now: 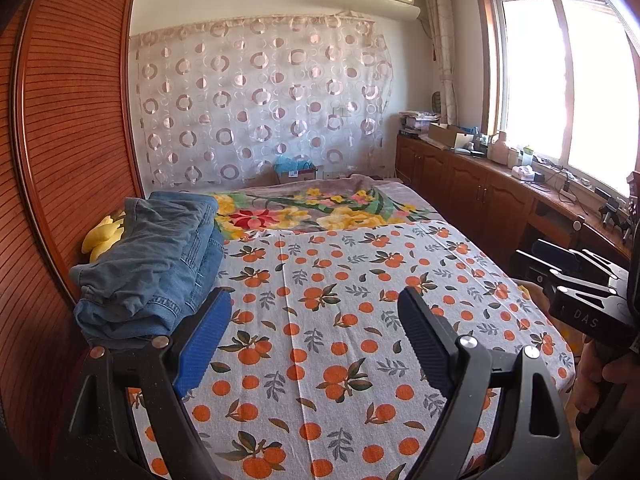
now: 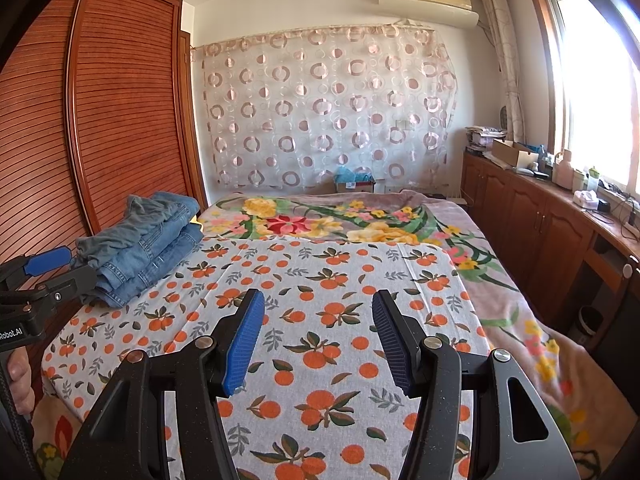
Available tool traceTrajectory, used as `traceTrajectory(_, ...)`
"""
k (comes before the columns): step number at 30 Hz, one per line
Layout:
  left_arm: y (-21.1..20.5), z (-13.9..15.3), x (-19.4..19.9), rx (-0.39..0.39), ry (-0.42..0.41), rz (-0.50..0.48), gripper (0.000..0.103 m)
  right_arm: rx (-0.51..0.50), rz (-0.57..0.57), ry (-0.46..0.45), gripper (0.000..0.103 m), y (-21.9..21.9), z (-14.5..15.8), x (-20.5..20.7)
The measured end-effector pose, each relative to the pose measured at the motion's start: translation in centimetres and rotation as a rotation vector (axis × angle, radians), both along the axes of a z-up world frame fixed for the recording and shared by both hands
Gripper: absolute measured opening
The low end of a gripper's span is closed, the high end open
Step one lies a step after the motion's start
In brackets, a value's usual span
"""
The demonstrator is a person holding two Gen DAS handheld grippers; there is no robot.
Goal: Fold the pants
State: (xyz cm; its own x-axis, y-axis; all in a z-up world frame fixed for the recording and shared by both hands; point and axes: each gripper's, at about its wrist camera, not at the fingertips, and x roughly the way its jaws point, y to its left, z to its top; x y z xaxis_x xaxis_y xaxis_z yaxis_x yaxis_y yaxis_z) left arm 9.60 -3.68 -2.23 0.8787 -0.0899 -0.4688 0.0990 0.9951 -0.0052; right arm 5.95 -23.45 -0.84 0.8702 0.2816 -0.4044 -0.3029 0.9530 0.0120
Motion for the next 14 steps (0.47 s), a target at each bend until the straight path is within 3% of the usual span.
traceTrajectory(14,0.0,0.04,-0.02,0.001,0.0,-0.001,0.086,0.003,-0.001,0.001,0.058,0.09,0.0,0.04)
